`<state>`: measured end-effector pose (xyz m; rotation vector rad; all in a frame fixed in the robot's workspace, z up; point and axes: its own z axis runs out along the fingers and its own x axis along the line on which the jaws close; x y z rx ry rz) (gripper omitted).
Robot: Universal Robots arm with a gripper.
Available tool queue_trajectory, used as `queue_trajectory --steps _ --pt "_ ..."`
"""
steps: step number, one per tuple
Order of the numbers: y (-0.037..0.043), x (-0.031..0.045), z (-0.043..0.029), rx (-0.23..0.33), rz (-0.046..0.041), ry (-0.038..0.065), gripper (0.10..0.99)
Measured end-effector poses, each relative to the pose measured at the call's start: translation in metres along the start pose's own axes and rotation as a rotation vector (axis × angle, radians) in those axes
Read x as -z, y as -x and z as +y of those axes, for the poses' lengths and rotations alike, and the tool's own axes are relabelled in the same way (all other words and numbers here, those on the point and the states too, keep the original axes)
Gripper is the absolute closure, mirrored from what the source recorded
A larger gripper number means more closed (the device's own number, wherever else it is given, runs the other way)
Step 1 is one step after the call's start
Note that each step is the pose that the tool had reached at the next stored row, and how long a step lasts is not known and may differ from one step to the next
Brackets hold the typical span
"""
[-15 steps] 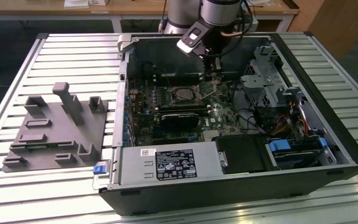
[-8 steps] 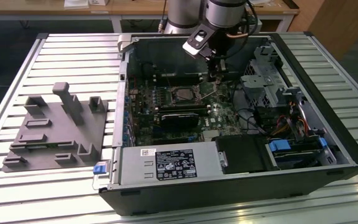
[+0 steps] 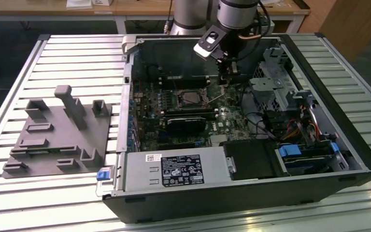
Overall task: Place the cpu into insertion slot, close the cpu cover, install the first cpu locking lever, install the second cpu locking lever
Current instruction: 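Close the cpu cover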
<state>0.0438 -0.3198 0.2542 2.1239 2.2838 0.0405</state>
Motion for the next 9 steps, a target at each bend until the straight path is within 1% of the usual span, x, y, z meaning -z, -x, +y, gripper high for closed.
queue_trajectory --steps 4,9 --pt "-0.0003 -0.0008 0.0064 0.0 -0.0004 0.0 0.98" --pt "-0.0001 -0.0016 0.0125 -0.008 -0.001 0.0 0.98"
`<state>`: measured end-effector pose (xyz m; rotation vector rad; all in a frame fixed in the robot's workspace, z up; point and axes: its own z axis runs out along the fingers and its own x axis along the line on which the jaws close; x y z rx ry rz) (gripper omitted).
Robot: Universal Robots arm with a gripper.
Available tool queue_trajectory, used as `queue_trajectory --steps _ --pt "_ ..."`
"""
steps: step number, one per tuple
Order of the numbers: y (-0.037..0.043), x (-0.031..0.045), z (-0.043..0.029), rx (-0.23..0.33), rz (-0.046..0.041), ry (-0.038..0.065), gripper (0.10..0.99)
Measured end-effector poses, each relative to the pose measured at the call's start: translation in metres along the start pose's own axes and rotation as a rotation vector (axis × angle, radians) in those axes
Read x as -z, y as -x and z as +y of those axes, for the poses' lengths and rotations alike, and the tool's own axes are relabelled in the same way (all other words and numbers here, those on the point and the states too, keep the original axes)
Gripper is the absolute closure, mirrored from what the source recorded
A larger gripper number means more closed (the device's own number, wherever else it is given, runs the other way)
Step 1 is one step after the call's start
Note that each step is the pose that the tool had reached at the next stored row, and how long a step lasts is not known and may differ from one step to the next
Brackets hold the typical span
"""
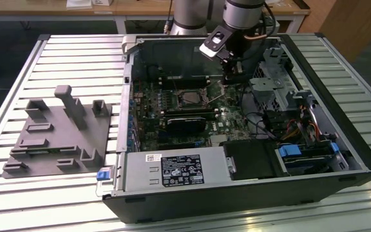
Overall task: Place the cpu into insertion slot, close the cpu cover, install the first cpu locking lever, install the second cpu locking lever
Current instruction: 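Close the cpu cover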
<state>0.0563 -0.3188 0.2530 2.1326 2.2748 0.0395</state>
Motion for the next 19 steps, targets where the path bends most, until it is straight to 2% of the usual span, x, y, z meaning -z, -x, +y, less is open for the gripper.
queue_trajectory --steps 9,19 --pt "-0.003 -0.0026 0.0081 -0.007 -0.0024 0.0 0.98" --pt "-0.0068 -0.007 0.0138 -0.017 -0.0054 -0.001 0.98"
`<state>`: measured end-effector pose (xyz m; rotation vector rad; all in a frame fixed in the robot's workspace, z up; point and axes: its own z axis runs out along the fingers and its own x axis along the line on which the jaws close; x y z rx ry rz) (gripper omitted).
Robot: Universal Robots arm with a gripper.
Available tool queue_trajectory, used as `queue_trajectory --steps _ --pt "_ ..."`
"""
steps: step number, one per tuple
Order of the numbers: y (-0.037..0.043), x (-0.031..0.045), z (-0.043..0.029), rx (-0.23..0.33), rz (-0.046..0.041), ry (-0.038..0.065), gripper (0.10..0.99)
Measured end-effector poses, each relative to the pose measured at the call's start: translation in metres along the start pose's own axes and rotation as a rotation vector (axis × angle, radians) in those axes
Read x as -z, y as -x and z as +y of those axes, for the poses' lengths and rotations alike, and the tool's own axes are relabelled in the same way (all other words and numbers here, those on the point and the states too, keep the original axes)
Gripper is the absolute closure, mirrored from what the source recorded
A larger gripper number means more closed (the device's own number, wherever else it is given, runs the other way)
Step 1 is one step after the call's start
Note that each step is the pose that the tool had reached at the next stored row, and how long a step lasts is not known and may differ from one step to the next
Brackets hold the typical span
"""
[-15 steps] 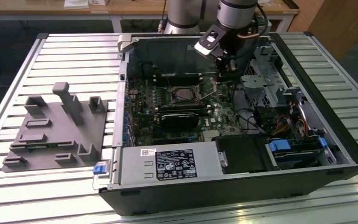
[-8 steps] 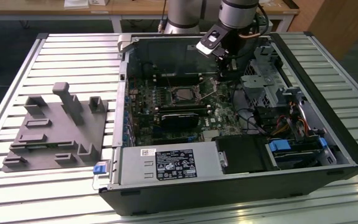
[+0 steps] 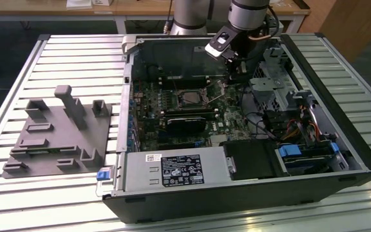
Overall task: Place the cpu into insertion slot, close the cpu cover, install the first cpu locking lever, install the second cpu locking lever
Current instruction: 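Close the cpu cover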
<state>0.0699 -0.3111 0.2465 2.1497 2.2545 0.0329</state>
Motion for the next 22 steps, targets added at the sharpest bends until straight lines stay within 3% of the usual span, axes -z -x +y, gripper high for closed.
queue_trajectory --steps 12,22 --pt "-0.0027 -0.0119 0.0 -0.002 -0.0028 -0.004 0.98" --pt "-0.0036 -0.0119 -0.0176 -0.002 -0.0028 -0.004 0.98"
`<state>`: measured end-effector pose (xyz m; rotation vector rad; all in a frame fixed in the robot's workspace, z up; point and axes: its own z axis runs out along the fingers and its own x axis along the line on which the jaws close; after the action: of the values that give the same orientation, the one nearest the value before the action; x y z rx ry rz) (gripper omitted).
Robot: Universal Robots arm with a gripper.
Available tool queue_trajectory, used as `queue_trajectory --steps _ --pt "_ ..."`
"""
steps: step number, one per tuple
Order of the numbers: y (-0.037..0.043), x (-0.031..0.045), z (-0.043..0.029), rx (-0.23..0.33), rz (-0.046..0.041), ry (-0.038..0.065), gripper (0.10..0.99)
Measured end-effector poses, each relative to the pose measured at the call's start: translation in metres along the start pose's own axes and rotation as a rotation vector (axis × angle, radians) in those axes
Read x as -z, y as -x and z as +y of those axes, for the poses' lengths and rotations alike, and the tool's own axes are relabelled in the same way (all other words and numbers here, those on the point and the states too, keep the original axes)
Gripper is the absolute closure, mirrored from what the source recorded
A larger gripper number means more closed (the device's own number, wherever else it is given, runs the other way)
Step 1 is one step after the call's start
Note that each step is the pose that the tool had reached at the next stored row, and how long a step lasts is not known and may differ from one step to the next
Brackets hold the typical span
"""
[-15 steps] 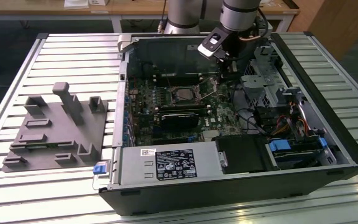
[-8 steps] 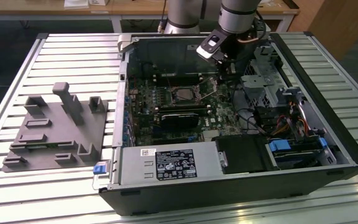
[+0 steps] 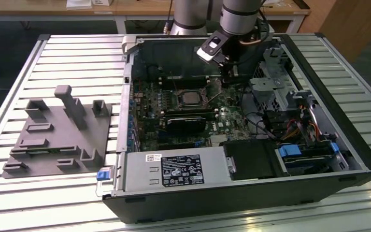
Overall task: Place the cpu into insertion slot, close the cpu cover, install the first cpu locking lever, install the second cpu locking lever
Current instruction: 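Close the cpu cover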
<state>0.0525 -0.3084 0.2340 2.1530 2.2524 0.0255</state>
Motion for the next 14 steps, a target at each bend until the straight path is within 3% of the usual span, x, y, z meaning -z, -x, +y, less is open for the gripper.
queue_trajectory --steps 5,14 --pt "-0.0005 0.0031 -0.0098 0.0 0.001 0.0 0.98" --pt "-0.0015 0.0042 -0.0346 0.0 0.0011 0.0 0.98"
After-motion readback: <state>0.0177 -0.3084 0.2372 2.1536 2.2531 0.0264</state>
